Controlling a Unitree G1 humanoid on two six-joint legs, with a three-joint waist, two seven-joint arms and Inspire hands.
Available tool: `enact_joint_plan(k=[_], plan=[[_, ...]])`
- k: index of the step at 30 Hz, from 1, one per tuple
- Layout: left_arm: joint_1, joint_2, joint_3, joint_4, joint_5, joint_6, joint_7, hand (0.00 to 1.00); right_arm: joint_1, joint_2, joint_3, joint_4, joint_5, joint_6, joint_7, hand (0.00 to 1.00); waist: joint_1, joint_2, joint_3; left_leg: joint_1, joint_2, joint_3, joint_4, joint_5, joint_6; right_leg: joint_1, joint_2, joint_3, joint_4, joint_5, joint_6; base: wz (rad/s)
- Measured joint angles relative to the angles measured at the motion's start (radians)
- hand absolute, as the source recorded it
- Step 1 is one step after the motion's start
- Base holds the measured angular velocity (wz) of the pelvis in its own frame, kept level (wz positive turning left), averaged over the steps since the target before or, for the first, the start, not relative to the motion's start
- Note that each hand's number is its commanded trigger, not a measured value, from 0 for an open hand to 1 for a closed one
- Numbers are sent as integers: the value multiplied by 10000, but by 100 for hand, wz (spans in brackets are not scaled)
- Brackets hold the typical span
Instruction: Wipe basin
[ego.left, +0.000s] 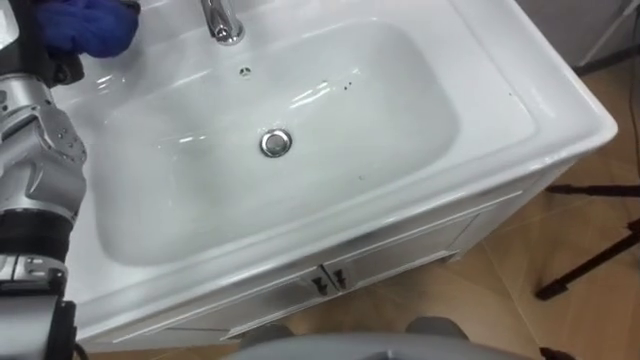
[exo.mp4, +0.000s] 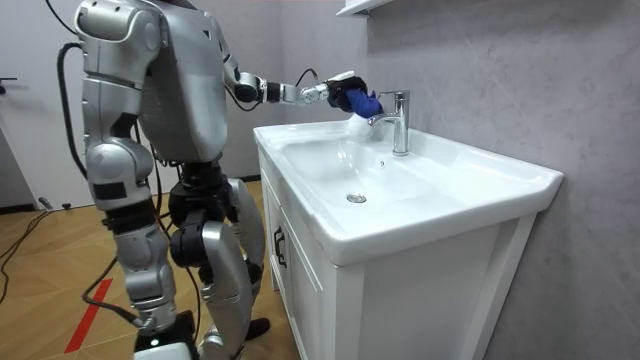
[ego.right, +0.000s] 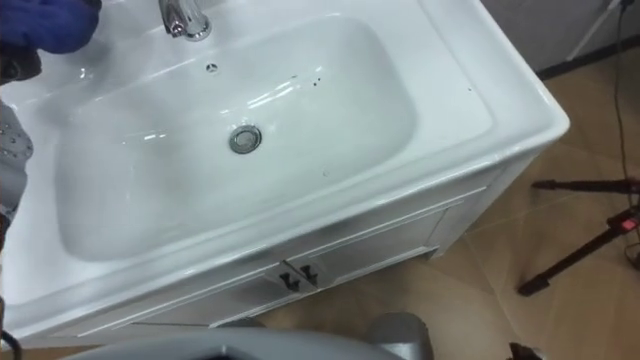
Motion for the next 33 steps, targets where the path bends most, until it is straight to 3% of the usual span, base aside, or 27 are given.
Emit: enact_joint_plan(k=[3, 11, 15, 20, 28, 33], plan=[[124, -74, -4, -218, -82, -37, 52, 100, -16, -29, 12, -27, -149, 10, 0, 0, 93, -15, 4, 351, -110, -33, -202, 4, 6, 376, -24, -77, -291, 47, 85, 6], [1014, -1056, -6, -413, -385, -1, 137, 100, -177, 16, 18, -52, -190, 113, -121, 0, 227, -86, -14, 526, -300, -301, -407, 31, 50, 804, -55, -395, -688, 136, 228, 12], [1335, -1165, 5, -413, -579, 25, 137, 100, -195, 21, 10, -61, -190, 216, -83, 0, 278, -120, -39, 529, -326, -373, -472, 52, 46, 889, -36, -483, -832, 160, 238, 7], [1844, -1322, 172, -412, -558, 93, 148, 100, -207, 46, 6, -24, -591, 334, 41, 0, 386, -249, -142, 716, -434, -391, -828, 210, 35, 944, -79, -472, -900, 162, 242, 1], [2667, -1396, 230, -430, -553, 97, 209, 100, -163, 85, -5, 192, -927, 511, 108, 0, 483, -304, -116, 846, -467, -614, -893, 248, 4, 1228, -26, -603, -1131, 185, 238, 5], [3361, -1398, 230, -1026, -551, 78, 266, 100, -170, 94, -7, 227, -1020, 505, 115, 0, 499, -314, -109, 843, -476, -674, -893, 253, 1, 1246, -25, -638, -1130, 185, 239, 1]])
